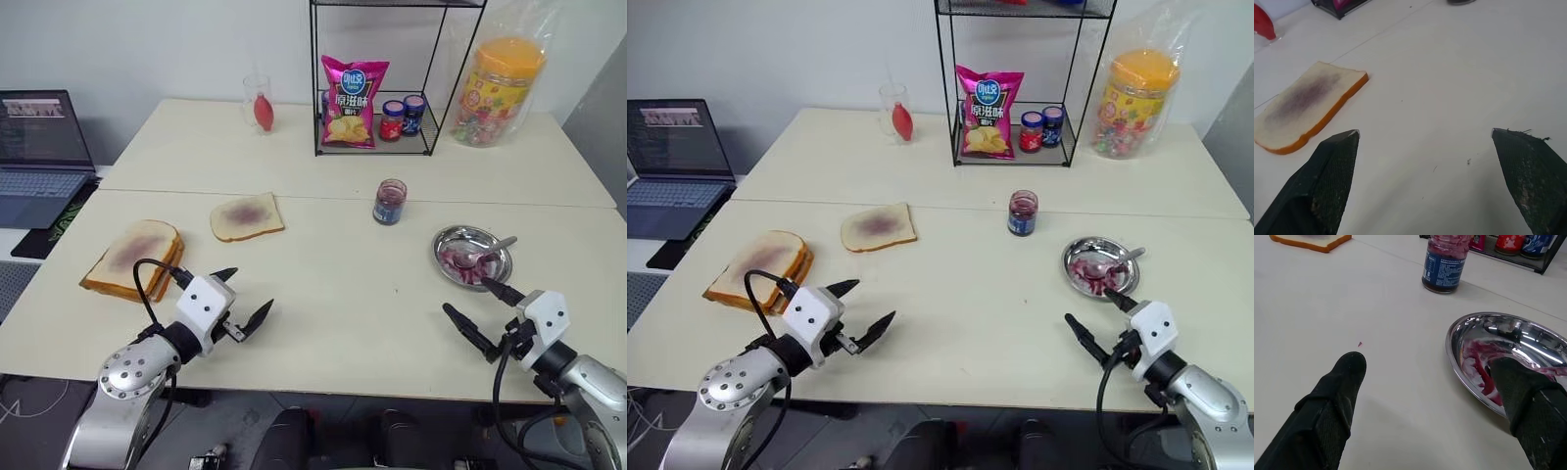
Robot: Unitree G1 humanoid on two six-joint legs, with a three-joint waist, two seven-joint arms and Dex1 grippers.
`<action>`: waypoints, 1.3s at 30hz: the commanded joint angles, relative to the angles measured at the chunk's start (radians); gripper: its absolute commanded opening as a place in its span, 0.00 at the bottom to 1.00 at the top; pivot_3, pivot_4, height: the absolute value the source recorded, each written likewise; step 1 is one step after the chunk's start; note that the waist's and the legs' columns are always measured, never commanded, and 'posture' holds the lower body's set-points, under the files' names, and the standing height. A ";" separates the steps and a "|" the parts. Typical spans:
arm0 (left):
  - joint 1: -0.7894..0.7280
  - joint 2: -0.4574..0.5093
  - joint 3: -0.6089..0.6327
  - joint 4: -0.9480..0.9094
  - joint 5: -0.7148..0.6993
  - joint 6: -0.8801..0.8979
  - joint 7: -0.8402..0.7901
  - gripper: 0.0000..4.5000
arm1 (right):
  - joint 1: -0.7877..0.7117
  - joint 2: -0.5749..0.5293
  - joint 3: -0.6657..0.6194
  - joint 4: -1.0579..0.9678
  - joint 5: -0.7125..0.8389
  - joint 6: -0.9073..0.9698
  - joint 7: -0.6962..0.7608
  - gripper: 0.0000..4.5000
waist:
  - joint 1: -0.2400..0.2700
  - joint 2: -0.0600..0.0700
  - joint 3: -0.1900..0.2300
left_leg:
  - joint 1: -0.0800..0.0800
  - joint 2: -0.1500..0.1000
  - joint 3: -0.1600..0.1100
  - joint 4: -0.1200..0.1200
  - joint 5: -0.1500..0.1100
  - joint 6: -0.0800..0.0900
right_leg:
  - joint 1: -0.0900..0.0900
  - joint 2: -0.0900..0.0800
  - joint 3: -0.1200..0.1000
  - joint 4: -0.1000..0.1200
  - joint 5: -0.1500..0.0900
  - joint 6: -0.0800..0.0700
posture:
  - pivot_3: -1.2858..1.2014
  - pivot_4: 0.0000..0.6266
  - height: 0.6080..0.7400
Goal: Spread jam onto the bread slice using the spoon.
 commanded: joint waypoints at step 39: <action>-0.507 -0.330 0.118 0.342 -0.059 0.354 0.440 1.00 | -0.369 -0.052 0.222 -0.210 0.147 0.341 0.027 1.00 | -0.001 -0.005 -0.002 | 0.000 0.000 0.004 0.013 0.000 0.001 | 0.001 0.008 0.006 0.005 0.007 0.009 | 0.52 0.24 1.00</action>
